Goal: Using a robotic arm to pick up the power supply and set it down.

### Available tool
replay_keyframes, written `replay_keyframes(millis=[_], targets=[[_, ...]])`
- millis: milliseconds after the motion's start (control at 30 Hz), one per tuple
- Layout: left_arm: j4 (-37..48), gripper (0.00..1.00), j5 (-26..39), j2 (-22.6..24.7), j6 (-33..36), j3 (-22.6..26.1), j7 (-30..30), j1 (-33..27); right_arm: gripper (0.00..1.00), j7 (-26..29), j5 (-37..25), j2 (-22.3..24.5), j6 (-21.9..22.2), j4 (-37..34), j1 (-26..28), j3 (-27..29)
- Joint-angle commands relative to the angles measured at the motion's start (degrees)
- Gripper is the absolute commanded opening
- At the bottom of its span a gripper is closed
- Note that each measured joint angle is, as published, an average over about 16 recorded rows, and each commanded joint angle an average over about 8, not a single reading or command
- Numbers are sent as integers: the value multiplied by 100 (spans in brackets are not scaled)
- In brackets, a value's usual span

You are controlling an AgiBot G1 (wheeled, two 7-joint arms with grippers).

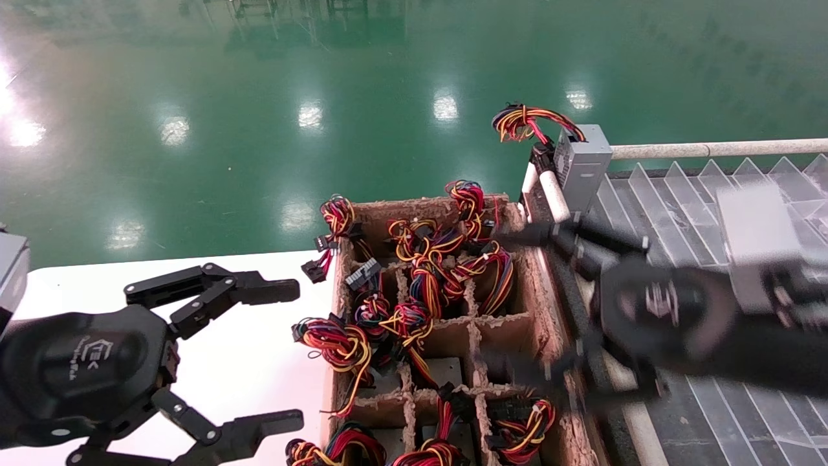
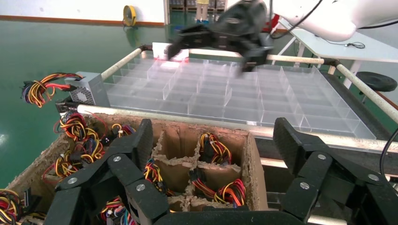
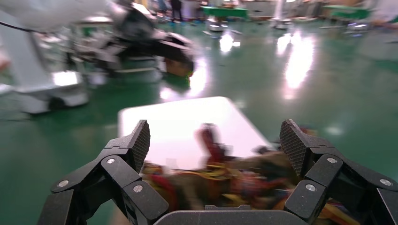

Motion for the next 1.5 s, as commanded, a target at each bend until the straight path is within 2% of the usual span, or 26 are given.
replay_keyframes(millis=[33, 300, 1500], targets=[[0, 100, 0, 0, 0, 0, 0, 0, 100, 196, 179, 101, -109, 240, -194, 32], [2, 100, -1, -1, -1, -1, 0, 1, 100, 523, 557, 306, -335, 743, -602, 99], [2, 100, -1, -1, -2, -1, 0, 1, 100, 395, 369, 209, -225, 493, -403, 67]])
